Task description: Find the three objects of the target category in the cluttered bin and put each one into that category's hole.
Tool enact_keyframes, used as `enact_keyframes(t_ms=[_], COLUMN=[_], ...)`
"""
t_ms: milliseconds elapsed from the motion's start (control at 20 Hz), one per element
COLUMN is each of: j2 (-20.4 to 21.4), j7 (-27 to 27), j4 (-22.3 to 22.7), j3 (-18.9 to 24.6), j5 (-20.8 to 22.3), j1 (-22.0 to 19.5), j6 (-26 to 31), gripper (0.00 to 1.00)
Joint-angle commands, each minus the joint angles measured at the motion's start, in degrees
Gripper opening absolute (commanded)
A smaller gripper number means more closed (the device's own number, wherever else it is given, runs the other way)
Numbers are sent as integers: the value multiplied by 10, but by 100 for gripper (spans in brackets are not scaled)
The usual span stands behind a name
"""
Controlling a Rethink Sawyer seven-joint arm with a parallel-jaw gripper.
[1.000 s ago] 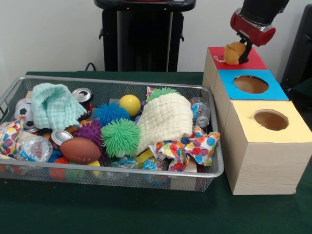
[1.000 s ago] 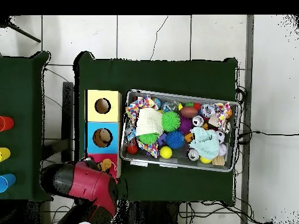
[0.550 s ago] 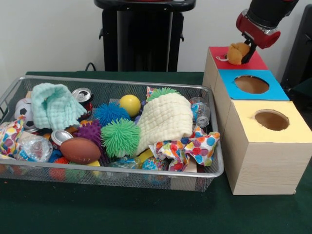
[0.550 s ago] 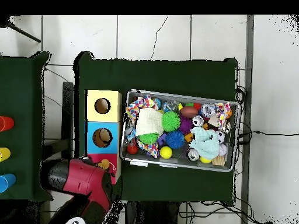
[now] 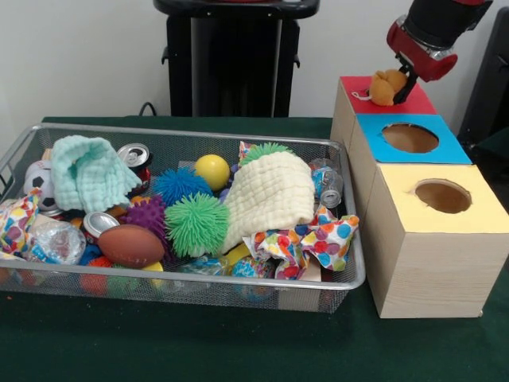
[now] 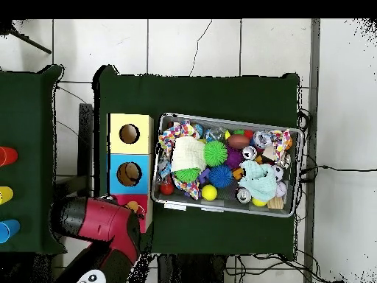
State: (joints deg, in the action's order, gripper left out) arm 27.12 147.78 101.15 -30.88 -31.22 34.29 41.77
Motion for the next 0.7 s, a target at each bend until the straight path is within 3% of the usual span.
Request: enact_keyframes(t_ms=[50,300,350,700], j2=[-19,-10,-6,-6], j7=[159,139,135,156], j4=[-92,-69,-62,-57], j3=[38,48,51,37], j5=[-33,-36,-37,-32], j1=[-11,-18,-20,-6], j6=[-13,-37,-44,-22], gripper=[0,0,100,100])
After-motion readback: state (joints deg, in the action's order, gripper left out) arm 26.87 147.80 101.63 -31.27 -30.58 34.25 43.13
